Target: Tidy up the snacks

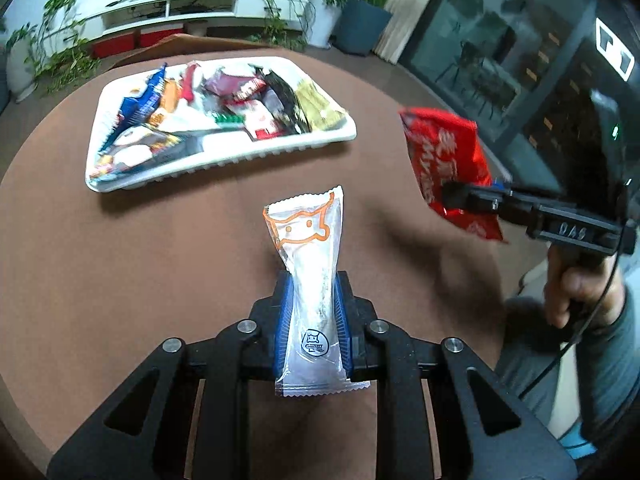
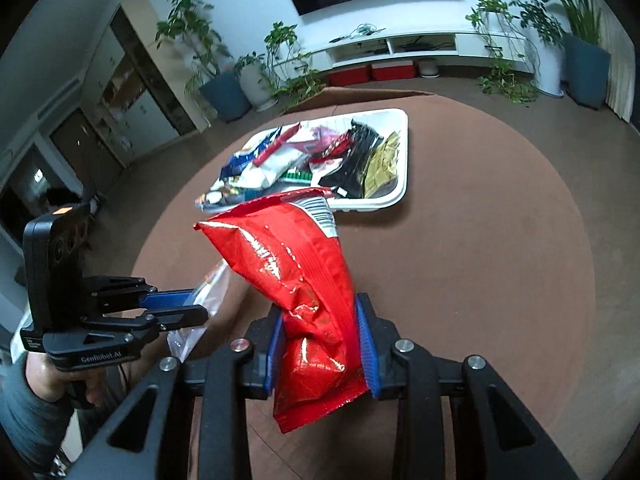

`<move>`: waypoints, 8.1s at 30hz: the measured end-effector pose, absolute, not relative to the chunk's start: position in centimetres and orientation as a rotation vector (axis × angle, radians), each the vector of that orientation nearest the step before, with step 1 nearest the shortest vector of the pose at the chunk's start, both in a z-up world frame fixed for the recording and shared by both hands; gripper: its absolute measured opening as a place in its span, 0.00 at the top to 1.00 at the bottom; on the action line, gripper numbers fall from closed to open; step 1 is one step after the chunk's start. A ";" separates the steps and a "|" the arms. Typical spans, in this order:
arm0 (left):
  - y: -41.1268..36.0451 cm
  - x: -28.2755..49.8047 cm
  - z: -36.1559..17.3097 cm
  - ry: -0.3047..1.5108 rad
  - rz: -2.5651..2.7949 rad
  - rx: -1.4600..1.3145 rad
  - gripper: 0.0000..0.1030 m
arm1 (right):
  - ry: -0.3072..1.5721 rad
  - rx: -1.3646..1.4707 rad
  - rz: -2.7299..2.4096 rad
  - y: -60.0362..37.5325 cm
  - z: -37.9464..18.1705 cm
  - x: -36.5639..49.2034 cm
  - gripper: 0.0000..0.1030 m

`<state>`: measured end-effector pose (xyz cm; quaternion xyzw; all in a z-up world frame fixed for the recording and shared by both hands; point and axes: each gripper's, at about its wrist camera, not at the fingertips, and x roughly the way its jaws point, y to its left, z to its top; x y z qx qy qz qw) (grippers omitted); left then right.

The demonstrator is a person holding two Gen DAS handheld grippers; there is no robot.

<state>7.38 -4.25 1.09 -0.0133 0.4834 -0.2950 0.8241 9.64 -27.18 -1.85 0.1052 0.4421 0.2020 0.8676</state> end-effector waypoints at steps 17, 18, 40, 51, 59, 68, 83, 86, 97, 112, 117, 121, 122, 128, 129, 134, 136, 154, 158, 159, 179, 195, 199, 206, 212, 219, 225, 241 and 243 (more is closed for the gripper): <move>2.3 18.6 9.3 0.888 -0.573 -0.212 0.82 | 0.808 0.411 0.427 -26.4 4.5 16.5 0.66; 2.5 19.3 9.5 0.887 -0.567 -0.211 0.82 | 0.803 0.415 0.428 -26.2 4.9 17.1 0.66; -0.4 32.0 1.2 1.015 -0.529 -0.176 0.82 | 0.991 0.513 0.269 -22.0 -3.8 29.9 0.66; -2.0 32.2 -1.0 1.014 -0.533 -0.173 0.82 | 1.025 0.395 0.237 -19.8 -5.5 30.6 0.66; -2.9 31.9 -1.4 1.013 -0.533 -0.171 0.78 | 1.018 0.354 0.225 -19.5 -6.4 30.3 0.62; -2.9 32.0 -2.9 1.002 -0.531 -0.192 0.77 | 0.992 0.419 0.233 -20.0 -6.4 29.6 0.59; -2.5 30.1 -1.9 0.953 -0.509 -0.216 0.50 | 0.928 0.412 0.251 -20.5 -3.5 28.5 0.47; -2.2 29.2 -1.0 0.937 -0.495 -0.218 0.42 | 0.906 0.408 0.243 -20.6 -2.8 27.9 0.41; 0.9 20.5 6.1 0.637 -0.395 -0.121 0.00 | 0.663 0.301 0.183 -21.5 2.8 21.8 0.17; 2.5 1.3 14.3 0.341 0.003 0.007 0.00 | -0.020 -0.002 0.080 -19.4 14.7 3.1 0.00; 3.2 -0.3 13.1 0.505 -0.011 -0.055 0.00 | 0.088 0.011 0.101 -19.0 13.9 0.7 0.00; 3.3 -1.6 11.2 0.585 -0.016 -0.056 0.00 | 0.190 0.063 0.106 -19.5 11.4 -0.6 0.00; 3.0 -2.0 10.5 0.607 -0.025 -0.058 0.00 | 0.218 0.066 0.102 -19.6 10.7 -0.7 0.00; 1.5 -4.0 7.4 0.662 -0.059 -0.040 0.00 | 0.354 0.110 0.049 -20.5 8.2 -1.2 0.00; 1.4 -4.2 7.0 0.670 -0.067 -0.042 0.00 | 0.380 0.111 0.027 -20.7 7.9 -1.2 0.00; 0.7 -4.2 5.9 0.692 -0.081 -0.038 0.00 | 0.462 0.119 -0.030 -20.9 6.3 -1.6 0.00; 0.6 -4.0 5.6 0.705 -0.081 -0.038 0.00 | 0.482 0.127 -0.028 -21.0 6.0 -1.8 0.00; 1.7 -2.6 4.8 0.739 -0.070 -0.069 0.00 | 0.563 0.083 0.018 -19.0 4.8 -2.6 0.00; 1.8 -2.5 4.7 0.746 -0.071 -0.070 0.00 | 0.571 0.081 0.027 -18.7 4.9 -2.6 0.00; 1.8 -2.6 4.7 0.746 -0.070 -0.069 0.00 | 0.574 0.080 0.030 -18.6 4.8 -2.6 0.00; 1.7 -2.0 3.9 0.757 -0.074 -0.064 0.00 | 0.607 0.082 0.041 -18.2 4.1 -2.3 0.00; 1.7 -1.9 3.6 0.757 -0.071 -0.058 0.00 | 0.613 0.085 0.040 -18.0 3.7 -2.3 0.00; 1.7 -1.9 3.6 0.756 -0.071 -0.055 0.00 | 0.615 0.085 0.040 -18.1 3.6 -2.4 0.00; 1.6 -1.9 3.5 0.758 -0.072 -0.056 0.00 | 0.615 0.086 0.040 -18.1 3.7 -2.4 0.00; 1.6 -1.9 3.5 0.757 -0.072 -0.056 0.00 | 0.616 0.086 0.040 -18.1 3.8 -2.4 0.00; 1.7 -1.9 3.4 0.759 -0.071 -0.056 0.00 | 0.617 0.086 0.040 -18.1 3.8 -2.5 0.00; 1.7 -1.8 3.3 0.762 -0.077 -0.059 0.00 | 0.619 0.087 0.041 -18.1 3.8 -2.5 0.00; 2.0 -1.5 2.7 0.774 -0.069 -0.047 0.00 | 0.619 0.086 0.040 -18.2 4.1 -2.6 0.00; 2.1 -1.4 2.6 0.775 -0.065 -0.045 0.00 | 0.621 0.087 0.040 -18.2 4.2 -2.5 0.00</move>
